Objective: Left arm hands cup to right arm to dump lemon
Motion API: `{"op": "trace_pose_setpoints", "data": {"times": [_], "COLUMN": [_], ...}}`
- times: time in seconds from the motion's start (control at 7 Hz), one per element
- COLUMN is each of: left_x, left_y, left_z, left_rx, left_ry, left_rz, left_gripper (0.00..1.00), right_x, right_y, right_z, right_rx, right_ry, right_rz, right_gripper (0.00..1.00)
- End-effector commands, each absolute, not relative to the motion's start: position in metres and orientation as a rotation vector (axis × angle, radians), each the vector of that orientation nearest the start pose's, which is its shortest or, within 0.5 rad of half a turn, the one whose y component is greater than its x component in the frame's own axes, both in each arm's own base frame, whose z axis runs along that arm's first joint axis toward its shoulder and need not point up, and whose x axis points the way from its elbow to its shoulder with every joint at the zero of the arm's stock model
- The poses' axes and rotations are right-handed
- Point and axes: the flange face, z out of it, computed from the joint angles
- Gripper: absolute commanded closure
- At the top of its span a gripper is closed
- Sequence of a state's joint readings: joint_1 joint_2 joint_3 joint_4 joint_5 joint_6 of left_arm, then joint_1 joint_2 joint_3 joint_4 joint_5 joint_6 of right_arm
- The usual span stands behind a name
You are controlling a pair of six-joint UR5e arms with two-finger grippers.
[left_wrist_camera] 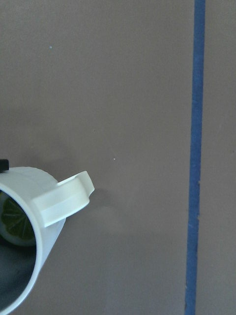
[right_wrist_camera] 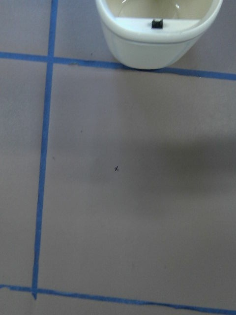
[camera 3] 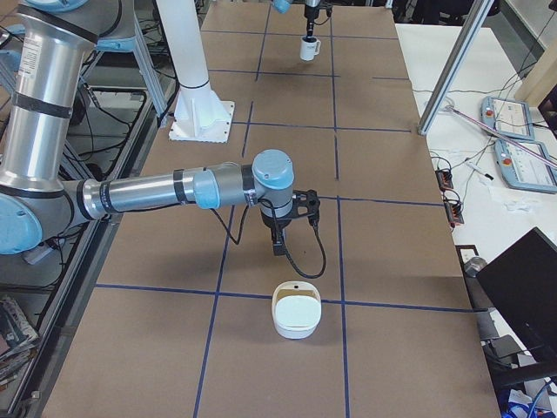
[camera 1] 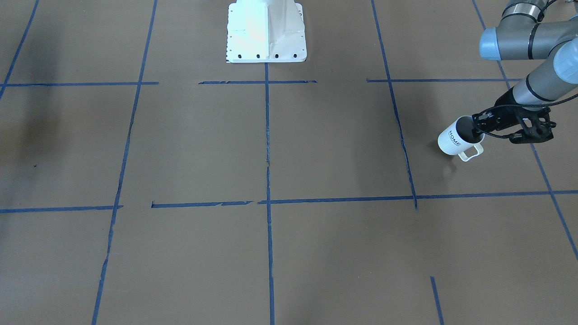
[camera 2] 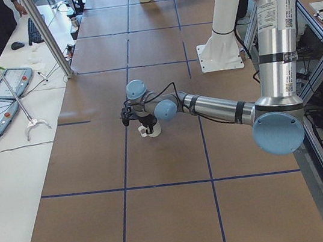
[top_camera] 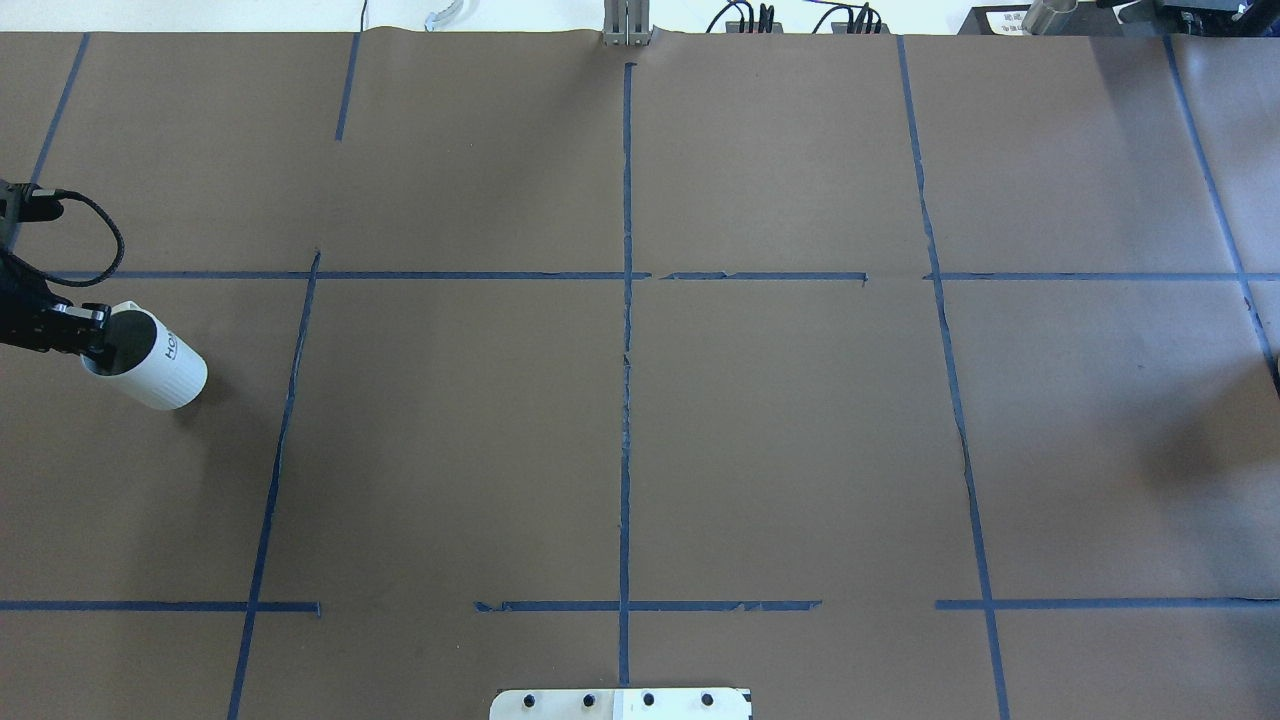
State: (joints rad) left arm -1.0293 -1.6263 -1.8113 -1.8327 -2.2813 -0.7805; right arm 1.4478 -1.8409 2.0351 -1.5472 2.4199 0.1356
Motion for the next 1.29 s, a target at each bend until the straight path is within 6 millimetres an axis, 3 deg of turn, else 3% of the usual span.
{"op": "trace_pose_setpoints", "data": {"times": [0.0,0.14,0.29,0.43,0.57,0.71,1.0,1.14], "left_x": [0.241,0.278,0.313,0.354,0.359,0.371,0.382,0.394], "left_y": [-0.510,-0.511,-0.506,-0.491,-0.493,-0.502,-0.514,-0.526], "left_z": [0.374,0.314,0.267,0.237,0.217,0.189,0.142,0.118], "left_rx": [0.070,0.036,0.078,0.073,0.088,0.099,0.072,0.055], "left_ry": [0.924,0.904,0.873,0.879,0.892,0.904,0.885,0.893], "left_rz": [0.017,0.055,0.097,0.165,0.178,0.186,0.174,0.134], "left_gripper": [1.00,1.00,1.00,1.00,1.00,1.00,1.00,1.00], "right_x": [-0.026,-0.040,-0.058,-0.070,-0.079,-0.101,-0.177,-0.218], "right_y": [-0.406,-0.409,-0.409,-0.418,-0.426,-0.424,-0.412,-0.408], "right_z": [0.497,0.478,0.464,0.443,0.425,0.408,0.364,0.338], "right_rx": [0.198,0.295,0.349,0.437,0.493,0.561,0.667,0.682], "right_ry": [-0.922,-0.940,-0.963,-0.968,-0.973,-0.936,-0.872,-0.920], "right_rz": [-0.114,-0.121,-0.131,-0.158,-0.174,-0.188,-0.094,-0.059], "right_gripper": [0.00,0.00,0.00,0.00,0.00,0.00,0.00,0.00]}}
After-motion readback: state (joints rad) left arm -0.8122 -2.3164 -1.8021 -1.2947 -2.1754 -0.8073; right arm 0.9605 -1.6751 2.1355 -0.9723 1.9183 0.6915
